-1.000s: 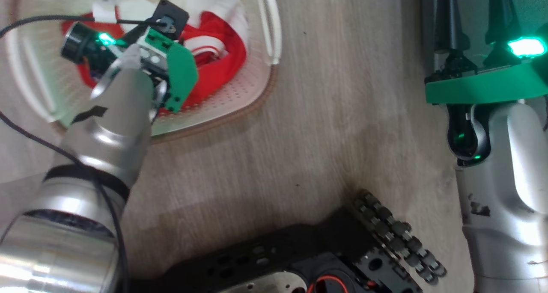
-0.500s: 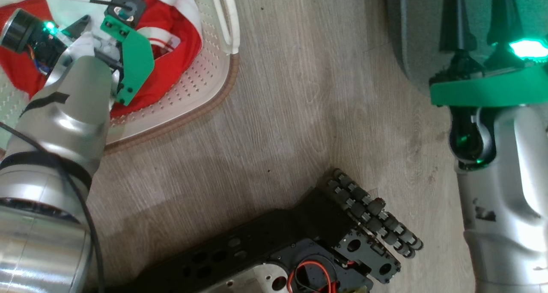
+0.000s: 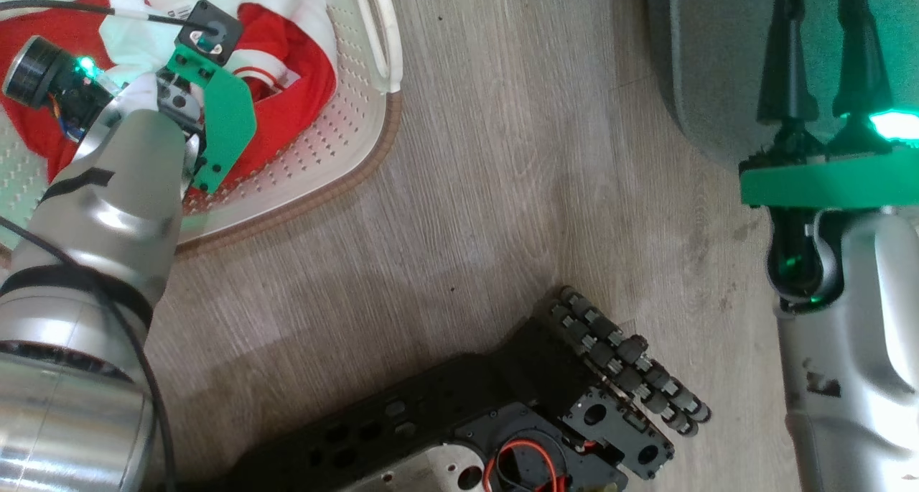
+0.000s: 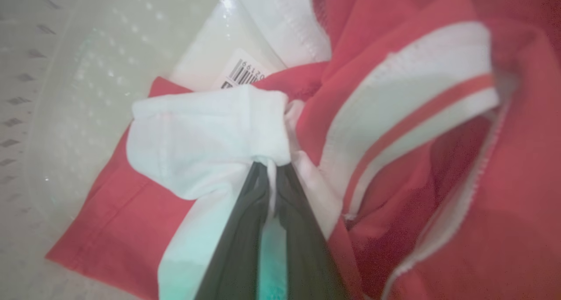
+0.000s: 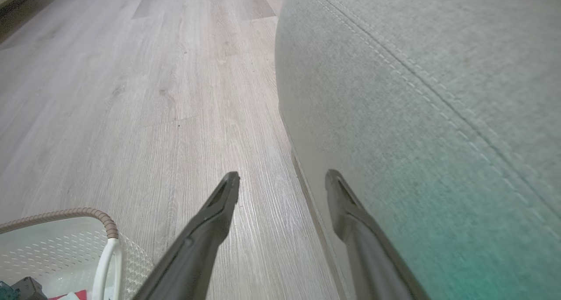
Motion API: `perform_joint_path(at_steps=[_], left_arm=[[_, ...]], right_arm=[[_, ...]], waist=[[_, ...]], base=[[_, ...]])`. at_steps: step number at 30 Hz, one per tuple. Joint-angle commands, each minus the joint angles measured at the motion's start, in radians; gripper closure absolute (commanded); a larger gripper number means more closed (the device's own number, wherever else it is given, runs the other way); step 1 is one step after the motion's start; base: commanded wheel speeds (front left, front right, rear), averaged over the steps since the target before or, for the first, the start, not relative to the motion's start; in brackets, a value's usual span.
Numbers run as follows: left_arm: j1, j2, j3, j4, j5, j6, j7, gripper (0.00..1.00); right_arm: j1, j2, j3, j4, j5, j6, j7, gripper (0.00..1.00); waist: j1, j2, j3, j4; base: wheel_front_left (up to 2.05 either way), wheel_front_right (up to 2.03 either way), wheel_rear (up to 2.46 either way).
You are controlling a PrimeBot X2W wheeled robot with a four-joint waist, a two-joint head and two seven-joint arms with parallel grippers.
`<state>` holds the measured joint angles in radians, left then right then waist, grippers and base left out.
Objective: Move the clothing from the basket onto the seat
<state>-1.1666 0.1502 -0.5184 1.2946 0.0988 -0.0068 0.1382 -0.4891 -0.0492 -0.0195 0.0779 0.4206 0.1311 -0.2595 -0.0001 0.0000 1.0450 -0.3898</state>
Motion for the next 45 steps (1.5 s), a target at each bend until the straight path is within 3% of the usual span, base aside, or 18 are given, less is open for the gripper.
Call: perform_joint_path(at_steps=[1, 4, 11, 18, 22, 31, 45], left_arm=[[0.017, 0.008, 0.01, -0.008, -0.008, -0.002, -0.011, 1.0], [0.008, 0.0, 0.024, -0.013, -0.032, 0.001, -0.048, 1.0], [0.051, -0.075, 0.057, -0.029, -0.108, -0.009, -0.17, 1.0], [0.164, -0.099, 0.088, -0.073, -0.235, -0.041, -0.294, 1.0], [0.262, -0.1, 0.054, -0.159, -0.347, -0.054, -0.336, 1.0], [0.44, -0.1, 0.01, -0.315, -0.526, -0.001, -0.393, 1.0], [0.807, -0.029, 0.17, -0.743, -0.51, 0.097, -0.4, 1.0]], right_arm=[[0.022, -0.001, 0.012, -0.021, 0.001, 0.0, -0.002, 0.0], [-0.009, -0.001, 0.024, -0.011, -0.003, 0.0, -0.002, 0.0], [-0.007, -0.001, -0.018, 0.014, -0.08, 0.0, -0.002, 0.0], [0.048, -0.001, -0.063, 0.038, -0.175, 0.0, -0.002, 0.0], [0.1, -0.001, -0.093, 0.056, -0.222, 0.0, -0.002, 0.0], [0.231, -0.001, -0.139, 0.083, -0.284, 0.0, -0.002, 0.0], [0.408, -0.005, -0.102, 0.12, -0.321, 0.0, -0.002, 0.0]], waist=[[0.0001, 0.0, -0.003, 0.001], [0.0001, 0.0, -0.02, 0.01], [0.0001, 0.0, -0.149, 0.126], [0.0001, 0.0, -0.34, 0.246], [0.0001, 0.0, -0.467, 0.318], [0.0001, 0.0, -0.715, 0.449], [0.0001, 0.0, -0.964, 0.521]], base=[[0.0, 0.0, 0.0], [0.0, 0.0, 0.0], [0.0, 0.0, 0.0], [0.0, 0.0, 0.0], [0.0, 0.0, 0.0], [0.0, 0.0, 0.0], [0.0, 0.0, 0.0]])
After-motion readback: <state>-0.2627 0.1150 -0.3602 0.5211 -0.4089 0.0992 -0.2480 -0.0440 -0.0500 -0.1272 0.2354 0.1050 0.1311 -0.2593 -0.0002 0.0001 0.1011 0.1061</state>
